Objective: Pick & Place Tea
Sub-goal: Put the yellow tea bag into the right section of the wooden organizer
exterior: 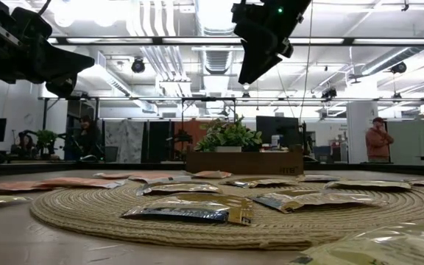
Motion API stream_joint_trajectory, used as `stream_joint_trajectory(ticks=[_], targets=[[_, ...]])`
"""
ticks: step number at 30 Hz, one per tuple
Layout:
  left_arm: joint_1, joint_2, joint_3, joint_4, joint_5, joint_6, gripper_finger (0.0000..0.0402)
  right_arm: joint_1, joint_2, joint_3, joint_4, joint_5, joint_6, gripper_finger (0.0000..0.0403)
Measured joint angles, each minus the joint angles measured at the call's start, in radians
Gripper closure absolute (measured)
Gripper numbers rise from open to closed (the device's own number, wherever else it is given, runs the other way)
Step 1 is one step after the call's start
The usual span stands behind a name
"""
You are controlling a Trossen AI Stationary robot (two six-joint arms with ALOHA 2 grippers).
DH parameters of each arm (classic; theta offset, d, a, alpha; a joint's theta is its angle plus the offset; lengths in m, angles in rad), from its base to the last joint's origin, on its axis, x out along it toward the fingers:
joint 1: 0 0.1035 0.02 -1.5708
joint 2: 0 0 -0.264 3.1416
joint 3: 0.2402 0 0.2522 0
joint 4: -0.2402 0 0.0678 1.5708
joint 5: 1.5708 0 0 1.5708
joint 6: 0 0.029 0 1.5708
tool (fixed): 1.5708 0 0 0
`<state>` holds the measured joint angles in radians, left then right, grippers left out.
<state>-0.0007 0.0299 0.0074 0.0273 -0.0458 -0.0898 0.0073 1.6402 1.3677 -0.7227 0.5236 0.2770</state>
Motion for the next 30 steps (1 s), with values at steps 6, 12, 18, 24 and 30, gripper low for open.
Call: stream_joint_trajectory(ticks=[6,12,18,24,30], targets=[[0.000,0.000,0.000,0.000,0.000,0.000,0.0402,0.000,0.000,0.000,0.001,-0.001,0.003,0.0213],[0.000,0.000,0.000,0.000,0.000,0.000,0.0402,0.000,-0.004,-0.001,0.000,-0.089,0.081,0.0213],[0.000,0.000,0.000,0.000,0.000,0.000,0.0402,0.027,-0.004,-0.001,-0.005,-0.187,0.131,0.0213],[0.000,0.000,0.000,0.000,0.000,0.000,0.0402,0.055,-0.003,-0.001,-0.014,-0.195,0.167,0.0213],[0.000,0.000,0.000,0.000,0.000,0.000,0.0402,0.096,-0.003,-0.001,-0.049,-0.204,0.195,0.0213]])
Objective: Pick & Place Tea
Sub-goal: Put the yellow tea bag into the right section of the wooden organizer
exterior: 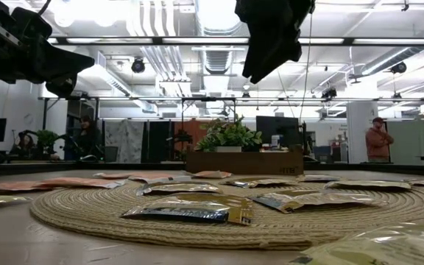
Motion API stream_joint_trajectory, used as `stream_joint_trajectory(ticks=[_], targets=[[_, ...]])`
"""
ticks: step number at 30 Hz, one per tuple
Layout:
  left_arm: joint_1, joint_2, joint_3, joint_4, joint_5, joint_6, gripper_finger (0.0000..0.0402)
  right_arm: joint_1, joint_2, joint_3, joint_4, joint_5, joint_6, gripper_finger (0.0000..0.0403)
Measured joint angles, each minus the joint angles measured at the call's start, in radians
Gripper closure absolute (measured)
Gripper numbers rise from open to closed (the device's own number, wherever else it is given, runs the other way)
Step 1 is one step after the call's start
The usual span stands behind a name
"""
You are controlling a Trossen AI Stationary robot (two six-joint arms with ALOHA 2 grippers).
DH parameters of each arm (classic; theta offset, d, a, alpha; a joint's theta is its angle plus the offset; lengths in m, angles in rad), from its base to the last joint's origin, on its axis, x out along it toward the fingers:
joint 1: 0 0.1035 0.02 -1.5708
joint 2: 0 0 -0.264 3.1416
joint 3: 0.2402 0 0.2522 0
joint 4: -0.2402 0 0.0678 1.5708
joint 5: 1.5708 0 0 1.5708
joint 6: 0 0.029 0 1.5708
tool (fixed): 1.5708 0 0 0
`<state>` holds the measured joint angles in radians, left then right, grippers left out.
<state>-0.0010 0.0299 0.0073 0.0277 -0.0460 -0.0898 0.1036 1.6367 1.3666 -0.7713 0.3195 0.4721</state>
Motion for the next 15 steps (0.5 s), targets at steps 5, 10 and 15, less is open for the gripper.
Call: stream_joint_trajectory(ticks=[5,10,15], targets=[[0.000,0.000,0.000,0.000,0.000,0.000,0.0402,0.020,0.000,0.000,-0.021,-0.077,0.053,0.0213],[0.000,0.000,0.000,0.000,0.000,0.000,0.0402,0.031,0.001,-0.010,-0.067,-0.119,0.129,0.0213],[0.000,0.000,0.000,0.000,0.000,0.000,0.0402,0.060,0.002,-0.015,-0.093,-0.120,0.131,0.0213]])
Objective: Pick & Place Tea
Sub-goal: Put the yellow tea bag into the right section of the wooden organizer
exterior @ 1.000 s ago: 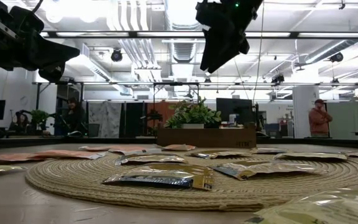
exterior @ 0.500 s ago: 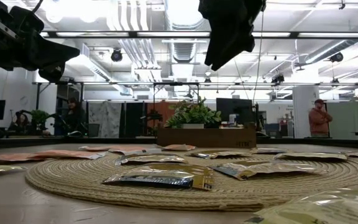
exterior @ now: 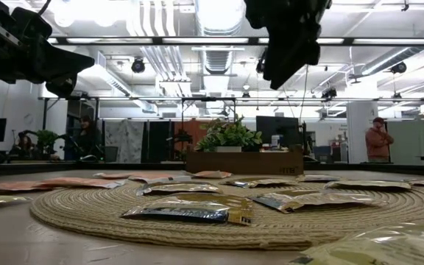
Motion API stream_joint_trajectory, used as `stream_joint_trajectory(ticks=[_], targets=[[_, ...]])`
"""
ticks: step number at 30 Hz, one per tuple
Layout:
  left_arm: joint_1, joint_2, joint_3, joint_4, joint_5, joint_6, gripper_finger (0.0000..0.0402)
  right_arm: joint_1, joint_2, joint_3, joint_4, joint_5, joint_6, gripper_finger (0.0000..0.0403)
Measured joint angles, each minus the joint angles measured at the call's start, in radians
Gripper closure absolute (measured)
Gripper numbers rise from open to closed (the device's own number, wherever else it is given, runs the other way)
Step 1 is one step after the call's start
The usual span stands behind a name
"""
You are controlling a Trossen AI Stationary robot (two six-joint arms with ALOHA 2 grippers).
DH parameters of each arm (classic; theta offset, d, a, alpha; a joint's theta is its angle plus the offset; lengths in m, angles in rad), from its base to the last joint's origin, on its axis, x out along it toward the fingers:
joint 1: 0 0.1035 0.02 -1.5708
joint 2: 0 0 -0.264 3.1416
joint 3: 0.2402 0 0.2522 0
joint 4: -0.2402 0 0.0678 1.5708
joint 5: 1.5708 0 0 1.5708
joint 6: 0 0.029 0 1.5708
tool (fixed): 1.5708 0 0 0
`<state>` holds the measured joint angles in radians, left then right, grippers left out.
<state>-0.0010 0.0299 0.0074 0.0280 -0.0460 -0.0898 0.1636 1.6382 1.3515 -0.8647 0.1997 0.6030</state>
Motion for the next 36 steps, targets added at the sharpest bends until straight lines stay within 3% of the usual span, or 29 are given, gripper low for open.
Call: stream_joint_trajectory(ticks=[4,13,20,36], targets=[[0.000,0.000,0.000,0.000,0.000,0.000,0.0402,0.025,0.000,-0.009,0.000,-0.002,-0.027,0.0213],[0.000,0.000,0.000,0.000,0.000,0.000,0.0402,0.100,0.000,-0.031,-0.009,-0.117,-0.079,0.0213],[0.000,0.000,0.000,0.000,0.000,0.000,0.0402,0.170,0.000,-0.044,-0.030,-0.125,-0.080,0.0213],[0.000,0.000,0.000,0.000,0.000,0.000,0.0402,0.233,0.000,-0.045,-0.147,-0.131,0.234,0.0213]])
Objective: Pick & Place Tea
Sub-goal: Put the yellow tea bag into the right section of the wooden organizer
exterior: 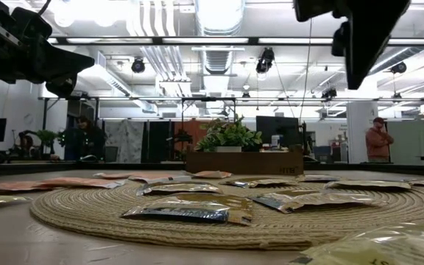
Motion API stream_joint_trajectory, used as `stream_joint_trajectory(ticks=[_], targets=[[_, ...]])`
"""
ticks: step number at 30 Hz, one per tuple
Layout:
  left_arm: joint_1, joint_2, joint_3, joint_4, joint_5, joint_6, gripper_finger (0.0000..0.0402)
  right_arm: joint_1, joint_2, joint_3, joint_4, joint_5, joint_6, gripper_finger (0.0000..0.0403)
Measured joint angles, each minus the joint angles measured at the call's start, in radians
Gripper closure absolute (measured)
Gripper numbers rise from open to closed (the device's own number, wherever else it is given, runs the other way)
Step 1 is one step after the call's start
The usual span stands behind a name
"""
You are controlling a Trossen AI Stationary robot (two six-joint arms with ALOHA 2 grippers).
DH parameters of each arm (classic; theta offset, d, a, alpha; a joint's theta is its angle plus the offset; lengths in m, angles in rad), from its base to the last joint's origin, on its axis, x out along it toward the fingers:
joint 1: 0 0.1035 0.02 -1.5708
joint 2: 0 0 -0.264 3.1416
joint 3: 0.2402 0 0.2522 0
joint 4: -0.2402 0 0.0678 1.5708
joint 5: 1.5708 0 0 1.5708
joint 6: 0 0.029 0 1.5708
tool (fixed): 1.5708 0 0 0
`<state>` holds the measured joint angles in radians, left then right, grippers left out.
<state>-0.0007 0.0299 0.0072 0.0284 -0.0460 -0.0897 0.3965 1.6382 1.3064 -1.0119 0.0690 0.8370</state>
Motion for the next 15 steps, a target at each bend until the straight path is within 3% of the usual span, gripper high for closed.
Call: stream_joint_trajectory(ticks=[7,15], targets=[[0.000,0.000,0.000,0.000,0.000,0.000,0.0402,-0.002,0.000,-0.001,-0.045,-0.023,0.123,0.0213],[0.000,0.000,0.000,0.000,0.000,0.000,0.0402,-0.016,0.041,-0.006,-0.052,-0.187,0.107,0.0213]])
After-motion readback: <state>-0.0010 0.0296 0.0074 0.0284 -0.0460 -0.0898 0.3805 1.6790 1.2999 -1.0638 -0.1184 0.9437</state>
